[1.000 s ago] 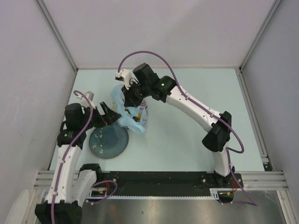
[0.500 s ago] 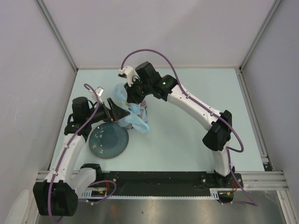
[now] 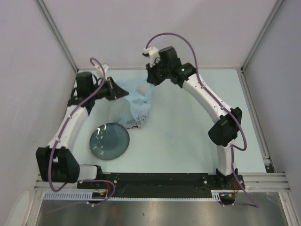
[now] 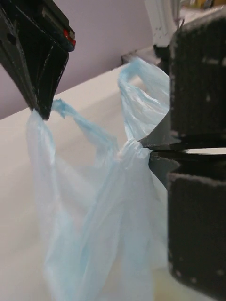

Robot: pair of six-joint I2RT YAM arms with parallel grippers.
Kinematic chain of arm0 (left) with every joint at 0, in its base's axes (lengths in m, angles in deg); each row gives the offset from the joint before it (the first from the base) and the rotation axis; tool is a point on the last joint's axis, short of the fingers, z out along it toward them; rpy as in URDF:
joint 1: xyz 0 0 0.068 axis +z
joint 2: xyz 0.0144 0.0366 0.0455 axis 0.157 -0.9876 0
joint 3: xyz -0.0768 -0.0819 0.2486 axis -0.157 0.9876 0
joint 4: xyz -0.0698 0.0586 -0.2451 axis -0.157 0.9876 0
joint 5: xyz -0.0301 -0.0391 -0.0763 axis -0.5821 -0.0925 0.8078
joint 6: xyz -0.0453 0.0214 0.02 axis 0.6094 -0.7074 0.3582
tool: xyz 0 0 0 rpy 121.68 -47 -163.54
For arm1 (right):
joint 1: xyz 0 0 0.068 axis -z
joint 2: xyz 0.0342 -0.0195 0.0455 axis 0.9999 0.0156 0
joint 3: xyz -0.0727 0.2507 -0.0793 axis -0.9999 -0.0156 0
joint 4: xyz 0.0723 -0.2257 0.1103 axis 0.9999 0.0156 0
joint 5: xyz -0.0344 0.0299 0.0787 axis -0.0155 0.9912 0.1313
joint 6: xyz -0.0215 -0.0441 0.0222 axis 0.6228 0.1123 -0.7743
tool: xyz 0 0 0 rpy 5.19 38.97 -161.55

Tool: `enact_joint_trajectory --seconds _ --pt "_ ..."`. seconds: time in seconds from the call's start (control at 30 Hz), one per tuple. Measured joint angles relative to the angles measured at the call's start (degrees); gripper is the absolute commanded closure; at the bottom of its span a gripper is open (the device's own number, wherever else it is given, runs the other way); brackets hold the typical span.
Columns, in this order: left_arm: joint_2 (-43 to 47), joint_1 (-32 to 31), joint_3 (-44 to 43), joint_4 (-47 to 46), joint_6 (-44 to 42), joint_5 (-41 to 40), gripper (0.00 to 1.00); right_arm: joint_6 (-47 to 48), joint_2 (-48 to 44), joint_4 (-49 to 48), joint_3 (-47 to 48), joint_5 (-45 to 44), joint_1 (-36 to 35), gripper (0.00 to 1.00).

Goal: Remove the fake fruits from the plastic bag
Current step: Adjust the plastic bag at the center of the board, then move the plate to the center of the board.

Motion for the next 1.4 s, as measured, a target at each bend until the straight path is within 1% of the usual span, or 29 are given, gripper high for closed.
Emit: enact_joint_trajectory --seconds 0.03,0.13,0.2,0.27,0.37,0.47,0.57,0.6,0.73,0.8,0.83,0.87,0.9,0.93,0.97,1.07,1.13,1.2,1.3,1.4 --pt "-3.8 0.0 -6.9 2.4 -2.2 -0.8 1.0 0.0 0.1 0.0 1.2 -0.3 2.2 1.0" --pt "-13.6 0.0 -23.9 6.7 -6.5 -2.5 1.0 0.0 0.7 -1.0 6.3 -1.5 9.6 1.0" --pt "-20.5 0.0 -35.8 8.6 -8.8 -3.3 1.0 0.0 0.9 -2.3 8.9 -2.3 13.6 1.0" --pt "-26.2 0.0 -46.0 9.4 -10.3 -4.0 1.0 0.0 0.9 -3.3 11.0 -3.3 17.7 1.0" --pt "-31.5 -0.3 -55.3 10.3 -12.7 -5.2 1.0 0.1 0.9 -4.5 12.4 -4.5 20.8 1.0" --pt "-33.6 -1.3 -59.3 11.4 -15.0 -5.2 1.0 0.6 0.4 -5.1 11.9 -5.0 21.2 1.0" --pt "-33.4 -3.0 -58.8 12.9 -17.7 -4.4 1.0 1.0 -2.9 -5.4 6.6 -5.5 21.2 1.0" --pt "-32.9 -3.4 -57.5 13.1 -18.7 -4.2 1.0 1.2 -4.5 -5.5 4.1 -5.7 21.2 1.0" --pt "-28.9 -4.4 -47.3 14.6 -23.5 -4.0 1.0 1.8 -13.9 -5.5 -8.1 -6.3 22.1 1.0" --pt "-26.1 -4.4 -40.3 16.0 -26.8 -4.2 1.0 1.8 -19.9 -5.4 -15.5 -6.4 22.4 1.0" --pt "-25.0 -4.4 -37.5 16.9 -28.2 -4.3 0.91 1.8 -22.7 -5.4 -18.7 -6.3 22.5 1.0" --pt "-24.0 -4.4 -35.0 17.7 -29.6 -4.3 0.72 1.7 -25.2 -5.4 -21.6 -6.2 22.5 1.0" --pt "-23.2 -4.3 -33.0 18.7 -30.9 -4.4 0.49 1.7 -27.3 -5.2 -23.9 -6.0 22.5 1.0" --pt "-22.6 -4.3 -31.8 19.8 -32.4 -4.4 0.19 1.6 -28.6 -5.1 -25.3 -5.7 22.5 1.0" --pt "-22.1 -4.1 -30.7 21.3 -33.4 -4.6 0.12 1.5 -29.9 -5.1 -26.9 -5.3 22.4 1.0" --pt "-19.8 -3.3 -29.5 24.8 -35.3 -5.9 0.06 1.2 -30.6 -5.1 -28.3 -3.8 22.3 1.0" --pt "-15.7 -0.7 -26.9 25.8 -35.2 -7.6 0.03 0.9 -30.5 -5.1 -28.7 -3.1 22.3 1.0" --pt "-9.7 4.3 -22.8 27.2 -35.6 -9.9 0.03 0.8 -30.5 -5.1 -28.8 -2.7 22.3 1.0" --pt "-1.7 14.3 -17.0 30.8 -39.2 -14.1 0.02 0.7 -30.5 -5.2 -28.8 -2.5 22.4 0.99" --pt "1.2 21.6 -10.4 32.7 -42.8 -16.8 0.04 0.5 -30.1 -5.5 -28.8 -2.2 22.4 0.93"
